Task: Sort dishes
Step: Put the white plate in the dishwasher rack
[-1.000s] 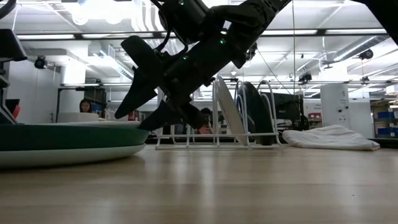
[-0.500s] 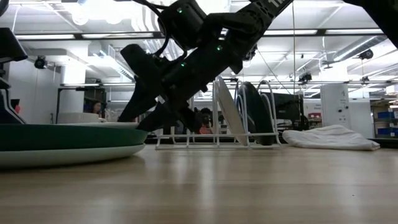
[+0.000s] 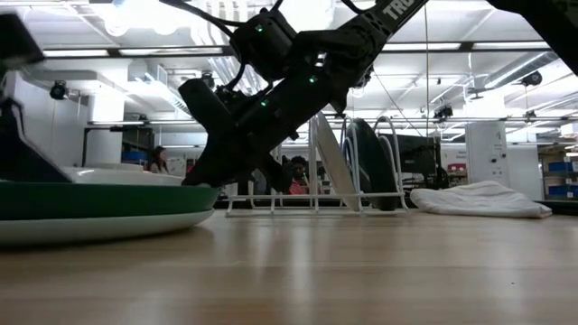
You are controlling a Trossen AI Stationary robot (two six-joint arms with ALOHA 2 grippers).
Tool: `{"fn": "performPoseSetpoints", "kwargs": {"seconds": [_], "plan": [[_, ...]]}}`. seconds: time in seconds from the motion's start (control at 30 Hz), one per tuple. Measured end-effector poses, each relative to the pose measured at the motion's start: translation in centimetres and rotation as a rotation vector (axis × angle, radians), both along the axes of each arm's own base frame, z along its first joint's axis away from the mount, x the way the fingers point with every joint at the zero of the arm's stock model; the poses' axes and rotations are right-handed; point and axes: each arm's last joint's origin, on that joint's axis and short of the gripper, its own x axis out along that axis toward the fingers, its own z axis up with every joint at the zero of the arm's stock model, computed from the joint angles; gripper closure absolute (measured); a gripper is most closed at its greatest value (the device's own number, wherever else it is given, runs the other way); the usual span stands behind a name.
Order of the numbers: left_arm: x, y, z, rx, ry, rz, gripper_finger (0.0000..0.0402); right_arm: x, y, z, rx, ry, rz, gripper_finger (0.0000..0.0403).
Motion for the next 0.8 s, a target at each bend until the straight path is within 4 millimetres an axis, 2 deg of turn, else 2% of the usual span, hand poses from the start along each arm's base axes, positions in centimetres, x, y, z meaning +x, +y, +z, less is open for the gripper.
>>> {"fn": "performPoseSetpoints", "kwargs": {"seconds": [0.2, 0.47, 0.67, 0.8], "plan": [[0.3, -0.9, 3.3, 0.08, 0.04, 0.023, 0.0401, -0.2, 0.3, 0.6, -0.049, 0.005, 0.051, 0.0402], [-0.4, -0.3, 6.8, 0.15, 0.01, 0.164, 0.0401, -0.3, 0.5, 1.6, -0.164, -0.016, 0.035, 0.0402], [-1.1, -0.6, 9.1, 0.072, -0.053, 0.183, 0.0399, -0.2, 0.9, 2.0, -0.224, -0.051, 0.054, 0.0402], [-2.1, -0.3, 10.8, -0.054, -0.073, 0.226, 0.0377, -0.2, 1.2, 3.2, -0.29, -0.087, 0.083, 0.0403]]}}
